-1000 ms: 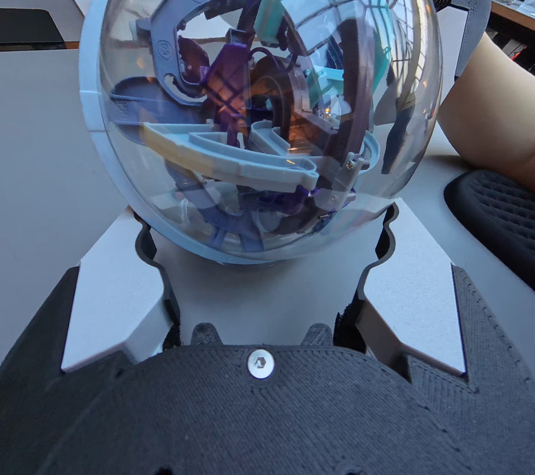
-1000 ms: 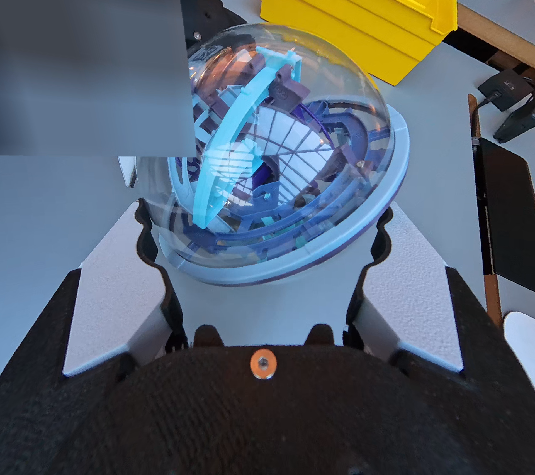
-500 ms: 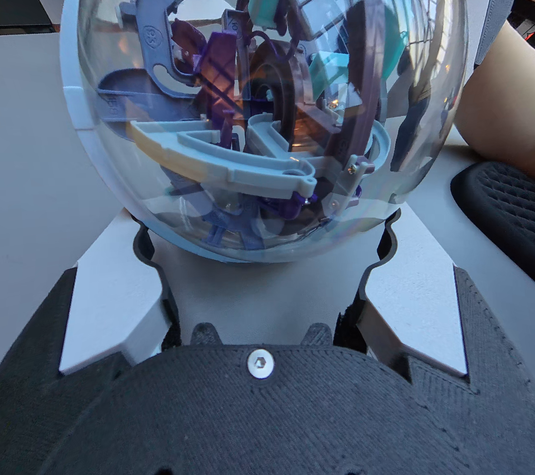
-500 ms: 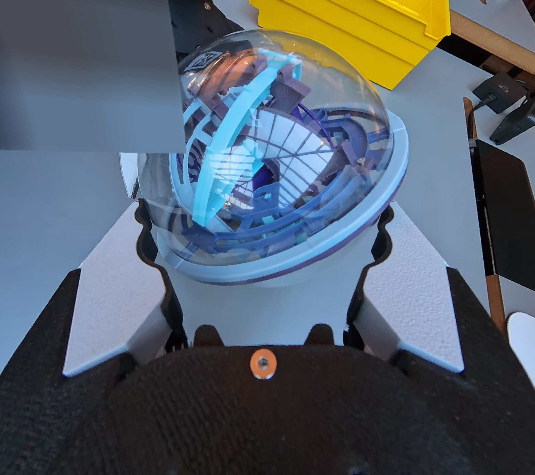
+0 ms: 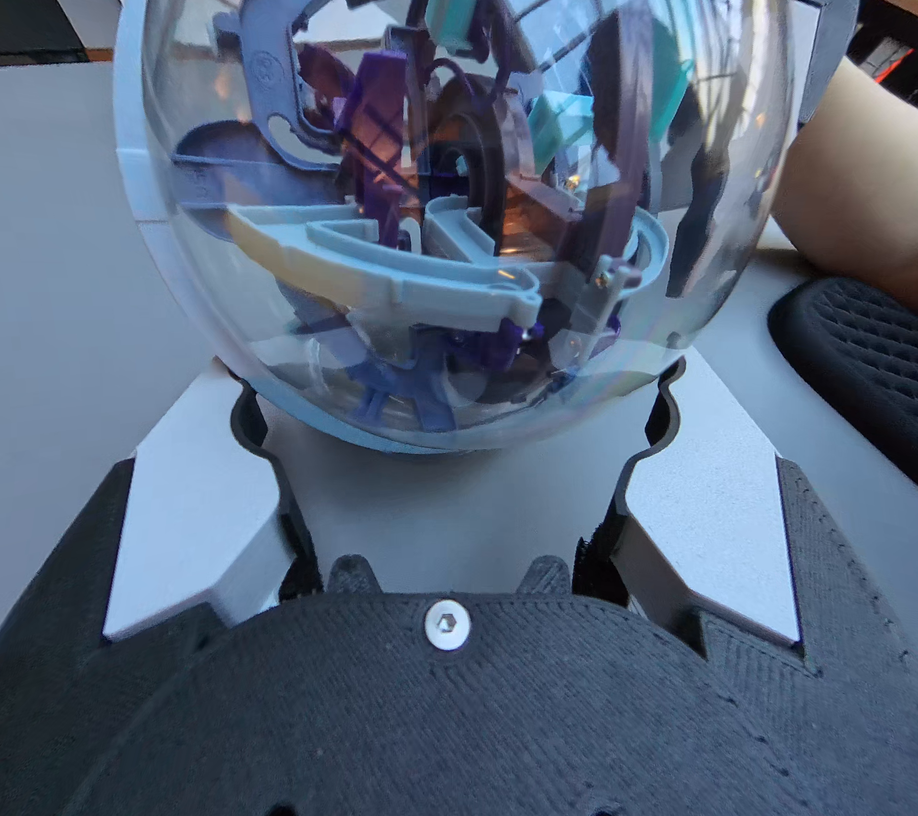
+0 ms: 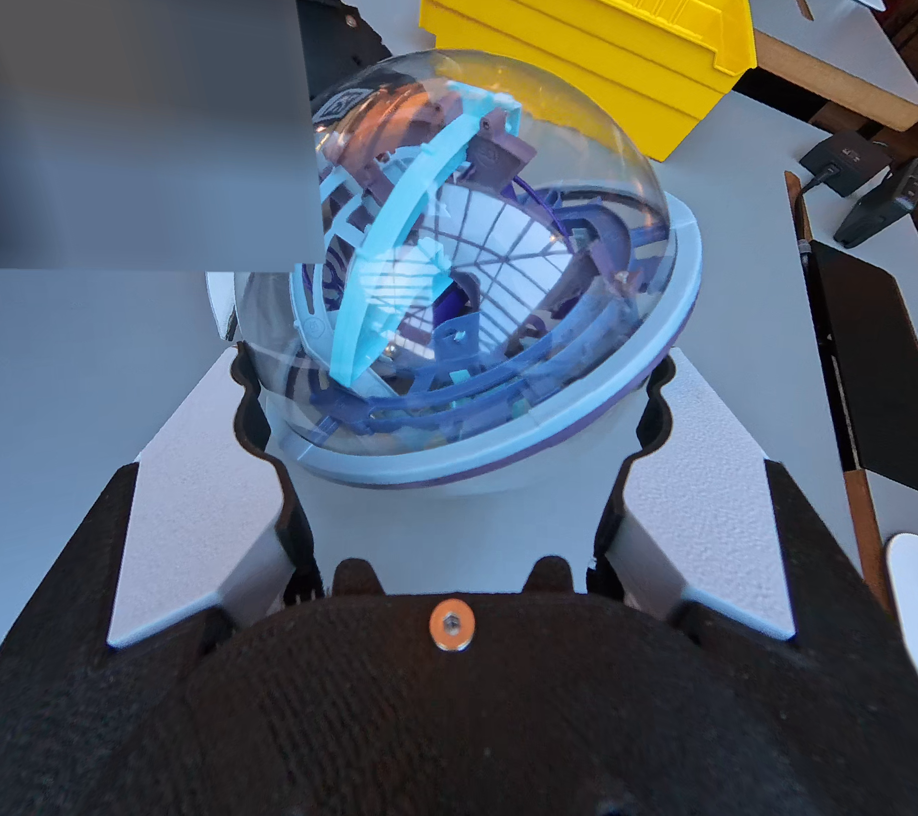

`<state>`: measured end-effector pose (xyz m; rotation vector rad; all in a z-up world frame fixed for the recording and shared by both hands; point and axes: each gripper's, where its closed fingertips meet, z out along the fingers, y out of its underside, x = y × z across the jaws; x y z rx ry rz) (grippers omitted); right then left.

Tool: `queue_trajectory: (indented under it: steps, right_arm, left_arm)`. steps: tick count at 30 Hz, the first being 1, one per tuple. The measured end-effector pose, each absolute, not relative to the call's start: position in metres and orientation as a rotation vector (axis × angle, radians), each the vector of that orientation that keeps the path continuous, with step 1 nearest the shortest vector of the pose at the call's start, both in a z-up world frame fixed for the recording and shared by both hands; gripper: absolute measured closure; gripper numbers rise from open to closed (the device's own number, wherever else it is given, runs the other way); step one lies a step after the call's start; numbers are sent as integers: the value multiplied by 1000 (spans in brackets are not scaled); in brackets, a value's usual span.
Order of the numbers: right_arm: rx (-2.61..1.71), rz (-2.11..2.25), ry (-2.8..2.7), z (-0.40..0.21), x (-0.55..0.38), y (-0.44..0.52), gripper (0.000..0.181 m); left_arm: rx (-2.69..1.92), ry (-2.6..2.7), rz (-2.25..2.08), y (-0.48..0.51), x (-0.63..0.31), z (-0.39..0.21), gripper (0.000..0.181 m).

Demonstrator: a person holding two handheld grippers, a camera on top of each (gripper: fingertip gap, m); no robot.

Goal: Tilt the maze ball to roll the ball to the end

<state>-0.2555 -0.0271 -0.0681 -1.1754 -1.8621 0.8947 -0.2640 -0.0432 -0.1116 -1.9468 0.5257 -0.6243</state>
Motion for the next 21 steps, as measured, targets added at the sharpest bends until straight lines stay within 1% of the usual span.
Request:
queue_trajectory:
  steps: [15, 21]
  right_arm:
    - [-1165, 956, -1800, -61, -259, -28, 29]
    - [-1159, 1013, -1742, -51, -261, -29, 29]
  left_arm:
    - [-1858, 508, -611, -42, -268, -98, 26]
    - [-1761, 491, -599, -42, -271, -81, 26]
